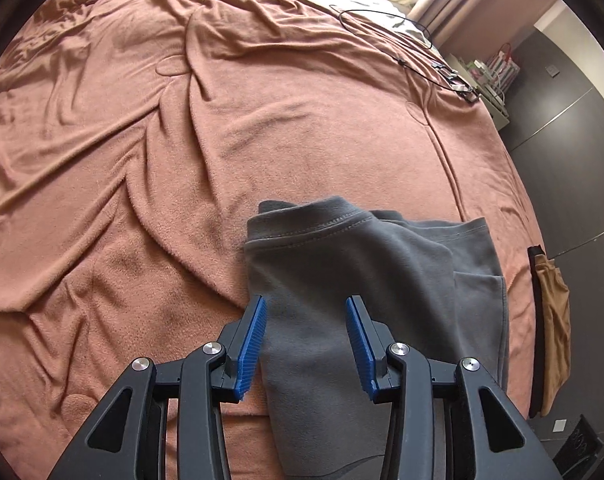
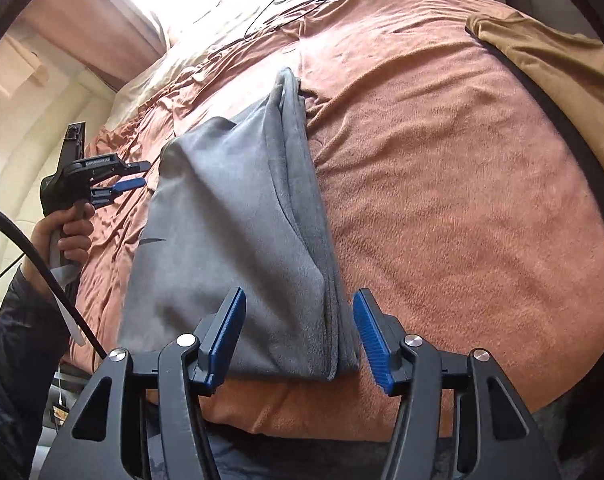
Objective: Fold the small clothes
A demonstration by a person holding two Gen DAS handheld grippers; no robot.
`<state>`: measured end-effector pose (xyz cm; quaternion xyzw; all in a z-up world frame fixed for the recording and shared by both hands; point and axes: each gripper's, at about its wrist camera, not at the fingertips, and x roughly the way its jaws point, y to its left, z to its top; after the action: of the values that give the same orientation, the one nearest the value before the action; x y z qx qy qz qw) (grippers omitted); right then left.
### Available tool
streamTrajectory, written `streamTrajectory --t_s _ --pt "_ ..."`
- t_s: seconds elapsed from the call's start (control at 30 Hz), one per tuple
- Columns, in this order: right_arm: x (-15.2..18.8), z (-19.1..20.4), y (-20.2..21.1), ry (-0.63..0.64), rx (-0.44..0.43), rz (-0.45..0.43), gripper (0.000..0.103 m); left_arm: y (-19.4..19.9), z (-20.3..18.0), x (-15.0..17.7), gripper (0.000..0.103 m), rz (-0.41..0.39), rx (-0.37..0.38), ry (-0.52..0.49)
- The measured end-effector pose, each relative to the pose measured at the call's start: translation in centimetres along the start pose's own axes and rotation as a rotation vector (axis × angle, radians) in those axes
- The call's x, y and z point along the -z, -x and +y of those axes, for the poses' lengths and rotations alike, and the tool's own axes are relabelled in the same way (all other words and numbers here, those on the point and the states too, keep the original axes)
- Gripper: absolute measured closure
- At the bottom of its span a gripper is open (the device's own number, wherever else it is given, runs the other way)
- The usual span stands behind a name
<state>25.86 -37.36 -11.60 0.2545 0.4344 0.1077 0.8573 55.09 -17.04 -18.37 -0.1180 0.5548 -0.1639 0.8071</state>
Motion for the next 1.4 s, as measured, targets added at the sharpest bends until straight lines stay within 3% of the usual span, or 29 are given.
streamTrajectory --t_s 0.23,0.4,0.67,0.9,1.03,1.1,1.2,1.4 --pt "-3.7 0.8 -1.3 0.029 0.035 -0.004 0.049 -2.5 1.3 -0.4 0.06 0.028 -0.013 0.024" --pt "-6.9 2.1 -3.1 0.063 0.013 -0.009 0.049 -3.9 1.9 -1.0 0.06 0.033 -0.002 0.031" --pt "-11.5 3.1 -8.1 0.082 -0.008 0.037 0.066 -5.0 2.4 -2.2 0.061 0.022 0.024 0.036" --pt "-14.7 3.1 -12.5 0.079 0.006 0.075 0.066 -5.6 2.5 -2.6 0.061 0.025 0.028 0.025" --pt "-16.1 3.3 -14.1 0.067 0.013 0.089 0.072 -5.7 2.7 -2.8 0.061 0.027 0.045 0.036" --pt "-16.8 3.2 -14.8 0.051 0.023 0.09 0.079 -5.8 2.6 -2.9 0.061 0.028 0.04 0.024" --pt "-17.5 3.5 -15.3 0.058 0.045 0.083 0.097 -5.8 2.5 -2.9 0.061 0.028 0.034 0.019" --pt "-16.9 3.9 -14.5 0.087 0.116 0.033 0.101 -5.9 2.4 -2.9 0.061 0.022 0.025 0.007"
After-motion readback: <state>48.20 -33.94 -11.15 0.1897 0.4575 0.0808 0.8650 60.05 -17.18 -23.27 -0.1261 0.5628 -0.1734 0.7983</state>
